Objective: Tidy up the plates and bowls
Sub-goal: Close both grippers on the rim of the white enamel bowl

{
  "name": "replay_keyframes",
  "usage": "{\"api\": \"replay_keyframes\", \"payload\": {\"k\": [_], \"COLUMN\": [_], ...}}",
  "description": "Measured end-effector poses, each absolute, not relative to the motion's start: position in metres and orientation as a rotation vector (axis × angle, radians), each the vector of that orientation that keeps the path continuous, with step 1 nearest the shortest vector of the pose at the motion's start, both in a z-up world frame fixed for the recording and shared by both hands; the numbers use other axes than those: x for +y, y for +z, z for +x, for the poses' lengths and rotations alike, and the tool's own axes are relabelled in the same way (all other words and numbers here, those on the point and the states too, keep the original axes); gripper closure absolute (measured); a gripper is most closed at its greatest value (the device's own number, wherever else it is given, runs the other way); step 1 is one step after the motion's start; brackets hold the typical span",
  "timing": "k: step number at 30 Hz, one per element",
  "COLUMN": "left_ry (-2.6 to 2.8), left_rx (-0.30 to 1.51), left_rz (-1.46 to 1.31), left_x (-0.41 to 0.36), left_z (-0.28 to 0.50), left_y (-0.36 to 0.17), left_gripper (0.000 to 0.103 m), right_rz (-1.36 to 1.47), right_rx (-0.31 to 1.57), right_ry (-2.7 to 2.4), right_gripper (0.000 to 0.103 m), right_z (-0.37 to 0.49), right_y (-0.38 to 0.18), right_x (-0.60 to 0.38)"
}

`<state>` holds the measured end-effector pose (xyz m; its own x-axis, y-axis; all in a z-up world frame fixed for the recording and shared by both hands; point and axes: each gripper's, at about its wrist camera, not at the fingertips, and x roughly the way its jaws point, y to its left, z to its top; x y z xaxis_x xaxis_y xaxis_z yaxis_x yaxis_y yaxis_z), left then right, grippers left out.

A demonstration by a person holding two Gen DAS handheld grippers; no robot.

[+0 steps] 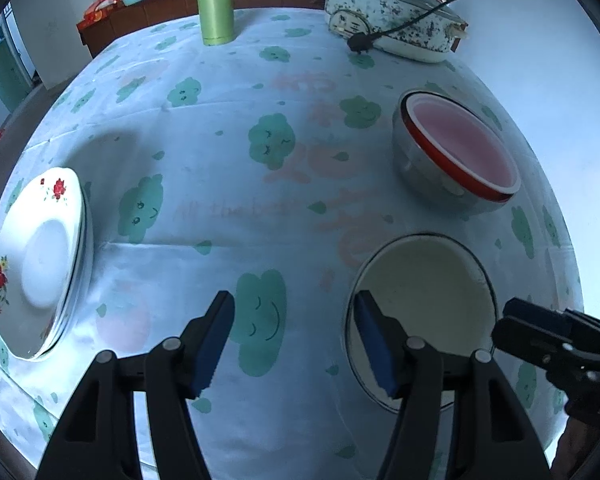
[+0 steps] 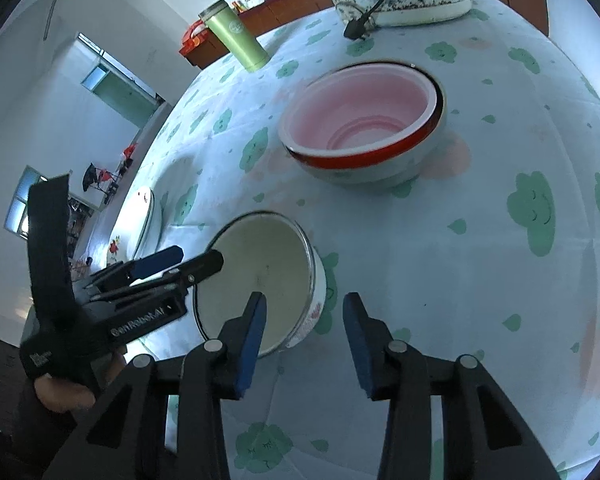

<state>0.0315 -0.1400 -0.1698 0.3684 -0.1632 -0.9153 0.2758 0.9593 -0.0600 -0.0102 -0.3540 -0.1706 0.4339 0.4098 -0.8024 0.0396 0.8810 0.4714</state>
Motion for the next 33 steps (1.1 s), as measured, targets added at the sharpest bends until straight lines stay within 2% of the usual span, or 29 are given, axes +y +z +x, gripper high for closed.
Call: {"api": "replay_keyframes", "payload": {"k": [6, 9, 11, 14, 16, 21, 33], "left_ry": [-0.307, -0.309, -0.319, -0.331, -0.350, -0.391, -0.397], "left_rx": [1.163, 1.168, 1.178, 1.188, 1.199, 1.221, 1.184], "left_rz": [0.113, 0.123, 0.119, 0.118, 0.115, 0.119, 0.122], "left_x": [-0.145, -0.150, -0.152, -0.154, -0.157, -0.166, -0.167], "left_z": [0.034, 0.035, 0.035, 0.034, 0.033, 0.028, 0.025], "left_y": [-0.171, -0.173, -0.175, -0.177, -0.179, -0.183, -0.166], "left_gripper": [0.050, 0.051, 0.054, 0.061, 0.070, 0.077, 0.081], "right_rz": [0.476, 0.471, 0.460, 0.448, 0.439, 0.433, 0.424], "right_rx": [1.120, 1.127, 1.138, 1.156, 1.158, 1.157, 1.140], "right_ry": [0.245, 0.261, 0.272, 0.282, 0.285, 0.298, 0.298], "right_gripper": [0.060, 0.062, 0.076, 0.084, 0.087, 0.088, 0.092], "right_z": [-0.007, -0.004, -0.001, 0.001, 0.001, 0.002, -0.001], "right_y": [-0.177, -0.178, -0.180, -0.184, -0.185, -0.185, -0.177], "right_x": [-0.354, -0.351, -0.347, -0.343, -0.341, -0.341, -0.344]}}
